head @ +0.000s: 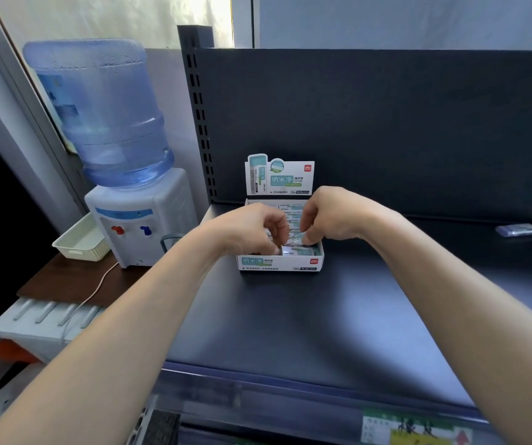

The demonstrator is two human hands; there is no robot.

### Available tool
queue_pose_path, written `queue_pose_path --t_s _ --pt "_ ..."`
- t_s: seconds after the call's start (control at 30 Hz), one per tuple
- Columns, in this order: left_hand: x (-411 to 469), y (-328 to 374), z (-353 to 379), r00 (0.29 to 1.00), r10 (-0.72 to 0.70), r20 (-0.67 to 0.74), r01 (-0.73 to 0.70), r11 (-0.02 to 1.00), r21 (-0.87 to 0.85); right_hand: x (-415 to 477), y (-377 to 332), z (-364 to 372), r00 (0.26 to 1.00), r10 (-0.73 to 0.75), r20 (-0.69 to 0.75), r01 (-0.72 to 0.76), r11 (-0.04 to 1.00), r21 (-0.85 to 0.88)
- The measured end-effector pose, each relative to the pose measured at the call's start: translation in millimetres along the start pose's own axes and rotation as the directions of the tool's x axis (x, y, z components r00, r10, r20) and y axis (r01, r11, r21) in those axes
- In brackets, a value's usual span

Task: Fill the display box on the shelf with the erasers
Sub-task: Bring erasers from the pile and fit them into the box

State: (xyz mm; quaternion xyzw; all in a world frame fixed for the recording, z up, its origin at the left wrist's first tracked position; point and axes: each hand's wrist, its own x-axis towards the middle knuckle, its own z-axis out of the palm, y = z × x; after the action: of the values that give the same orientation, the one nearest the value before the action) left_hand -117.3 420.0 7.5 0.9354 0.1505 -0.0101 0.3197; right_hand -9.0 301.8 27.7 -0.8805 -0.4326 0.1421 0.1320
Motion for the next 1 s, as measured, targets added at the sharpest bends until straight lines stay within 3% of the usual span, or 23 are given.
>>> queue_pose_path --t_s 0.47,0.6,0.77,1.0 --pt "8 2 3 0.994 -0.105 -0.007 0.105 0.994 0.008 1 -13 6 1.0 0.028 0.002 -0.028 0.997 -0.075" --pt "11 1 0 0.988 -0.131 0.083 0.131 0.991 0.004 -2 -11 6 1.0 0.03 0.0 -0.03 0.999 -0.031" --pt "14 0 -5 0.98 -0.152 0.127 0.154 0.988 0.0 -5 -14 8 0.999 -0.004 0.046 0.003 1.0 0.028" --pt "12 -3 -9 0.981 -0.134 0.142 0.142 0.989 -0.047 -5 -17 3 0.99 0.06 0.131 -0.057 0.998 -0.03"
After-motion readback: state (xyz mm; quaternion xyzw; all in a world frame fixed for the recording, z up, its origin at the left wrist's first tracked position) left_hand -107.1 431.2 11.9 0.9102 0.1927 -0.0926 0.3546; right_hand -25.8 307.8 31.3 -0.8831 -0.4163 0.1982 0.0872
